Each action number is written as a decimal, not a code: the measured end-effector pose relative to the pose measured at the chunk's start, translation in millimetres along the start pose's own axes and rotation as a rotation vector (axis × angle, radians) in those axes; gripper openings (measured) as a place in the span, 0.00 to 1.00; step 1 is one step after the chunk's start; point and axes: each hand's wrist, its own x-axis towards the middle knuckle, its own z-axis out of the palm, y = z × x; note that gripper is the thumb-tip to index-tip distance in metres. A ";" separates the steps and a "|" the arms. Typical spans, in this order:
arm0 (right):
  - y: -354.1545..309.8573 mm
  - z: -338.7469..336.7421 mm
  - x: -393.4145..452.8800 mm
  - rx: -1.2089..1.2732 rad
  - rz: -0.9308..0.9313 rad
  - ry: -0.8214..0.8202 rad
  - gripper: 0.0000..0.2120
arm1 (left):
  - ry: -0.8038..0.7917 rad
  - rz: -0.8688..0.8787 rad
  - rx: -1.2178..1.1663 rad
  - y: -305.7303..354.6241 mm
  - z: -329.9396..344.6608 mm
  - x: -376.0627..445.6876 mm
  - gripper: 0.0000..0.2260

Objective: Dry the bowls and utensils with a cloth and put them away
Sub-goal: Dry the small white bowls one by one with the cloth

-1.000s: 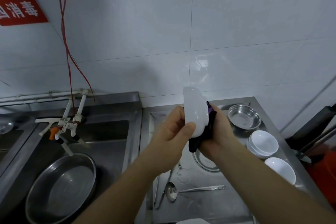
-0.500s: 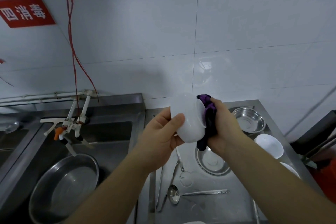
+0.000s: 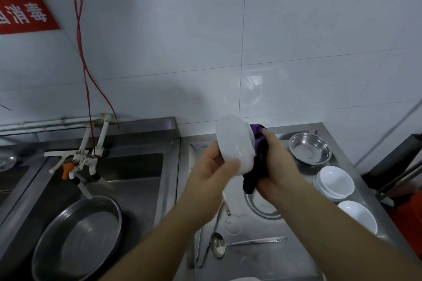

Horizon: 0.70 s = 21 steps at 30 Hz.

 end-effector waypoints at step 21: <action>18.0 9.5 1.9 -0.112 -0.282 0.117 0.08 | -0.064 0.143 0.666 -11.5 -13.9 23.5 0.05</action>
